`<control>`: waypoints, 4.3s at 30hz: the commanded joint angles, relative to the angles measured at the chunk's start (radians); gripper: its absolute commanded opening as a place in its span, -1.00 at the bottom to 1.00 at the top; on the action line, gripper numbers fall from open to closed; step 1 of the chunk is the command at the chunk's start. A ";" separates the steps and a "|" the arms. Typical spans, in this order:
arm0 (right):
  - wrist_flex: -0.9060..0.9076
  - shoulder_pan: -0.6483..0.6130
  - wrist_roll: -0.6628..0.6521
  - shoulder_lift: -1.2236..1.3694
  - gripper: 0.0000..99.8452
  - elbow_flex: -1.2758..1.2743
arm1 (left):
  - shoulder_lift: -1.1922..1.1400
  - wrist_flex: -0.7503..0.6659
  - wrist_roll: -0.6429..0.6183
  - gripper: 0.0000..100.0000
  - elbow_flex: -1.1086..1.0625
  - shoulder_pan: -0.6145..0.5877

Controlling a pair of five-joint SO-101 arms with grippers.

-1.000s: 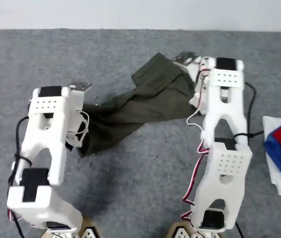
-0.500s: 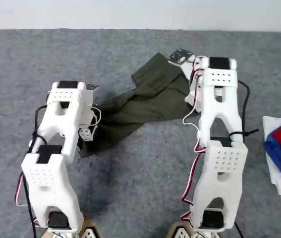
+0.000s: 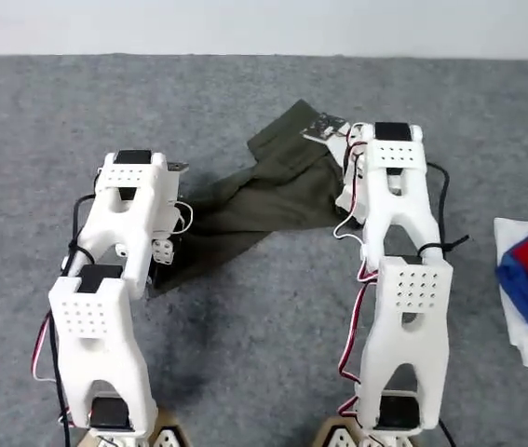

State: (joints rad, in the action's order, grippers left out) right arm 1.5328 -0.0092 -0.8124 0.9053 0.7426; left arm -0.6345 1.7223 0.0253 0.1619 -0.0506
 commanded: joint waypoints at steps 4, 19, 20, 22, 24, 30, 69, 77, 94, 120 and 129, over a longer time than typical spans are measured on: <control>0.061 0.108 -0.075 -0.051 -0.98 0.041 | 0.012 0.035 -0.008 -0.98 0.031 -0.018; 0.265 0.242 -0.262 -0.139 -0.98 0.035 | 0.394 0.035 0.450 -0.98 -0.116 -0.110; 0.265 0.252 -0.264 -0.154 -0.98 0.035 | 0.443 0.035 0.491 -0.98 -0.157 -0.110; 0.265 0.282 -0.281 -0.185 -0.98 0.035 | 0.542 0.035 0.560 -0.98 -0.249 -0.110; 0.268 0.315 -0.311 -0.205 -0.98 0.034 | 0.621 0.035 0.605 -0.98 -0.344 -0.110; 0.268 0.412 -0.407 -0.251 -0.98 -0.155 | 0.729 0.034 0.710 -0.98 -0.544 -0.167; -0.090 -0.093 -0.144 -0.553 -0.16 -0.522 | 0.727 0.034 0.411 -0.97 -0.352 -0.284; -0.249 -0.093 -0.114 -0.378 -0.16 -0.519 | 0.727 0.034 0.411 -0.97 -0.354 -0.410; -0.208 -0.036 0.081 -0.189 -0.97 -0.106 | 0.736 0.034 0.562 -0.97 -0.522 -0.629; -0.182 -0.056 0.014 -0.154 -0.49 0.021 | 0.736 0.029 0.560 -0.97 -0.515 -0.509; 0.038 0.070 0.120 -0.154 -0.49 0.193 | 0.726 -0.167 0.328 -0.97 -0.380 -0.189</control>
State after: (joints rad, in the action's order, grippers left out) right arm 1.4653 0.0445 -0.7142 0.8009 0.8239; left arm 0.0652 1.6732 0.4641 -0.2723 -0.3636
